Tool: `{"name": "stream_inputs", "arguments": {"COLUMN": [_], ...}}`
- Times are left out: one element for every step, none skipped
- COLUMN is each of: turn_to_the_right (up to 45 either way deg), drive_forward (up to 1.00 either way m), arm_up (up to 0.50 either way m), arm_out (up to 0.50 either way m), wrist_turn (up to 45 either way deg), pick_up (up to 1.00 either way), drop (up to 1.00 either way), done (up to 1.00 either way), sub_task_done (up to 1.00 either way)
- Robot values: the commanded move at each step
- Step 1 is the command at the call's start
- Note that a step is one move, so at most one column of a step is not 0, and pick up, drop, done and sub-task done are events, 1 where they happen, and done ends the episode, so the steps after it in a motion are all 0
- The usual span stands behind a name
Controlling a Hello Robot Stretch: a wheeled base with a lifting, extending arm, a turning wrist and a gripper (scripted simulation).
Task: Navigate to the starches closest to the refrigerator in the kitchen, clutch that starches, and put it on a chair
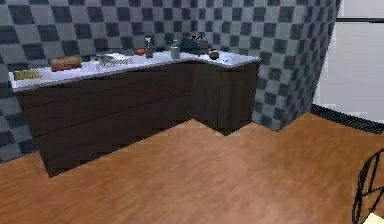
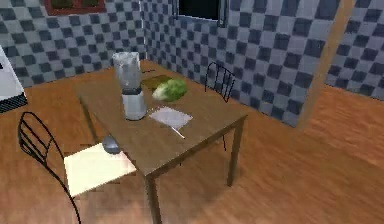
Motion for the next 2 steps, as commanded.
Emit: {"name": "stream_inputs", "arguments": {"turn_to_the_right": [0.0,45.0], "drive_forward": [0.9,0.0], "arm_up": [0.0,0.0], "arm_out": [0.0,0.0], "wrist_turn": [0.0,0.0], "pick_up": [0.0,0.0], "drop": [0.0,0.0], "done": [0.0,0.0], "sub_task_done": [0.0,0.0]}}
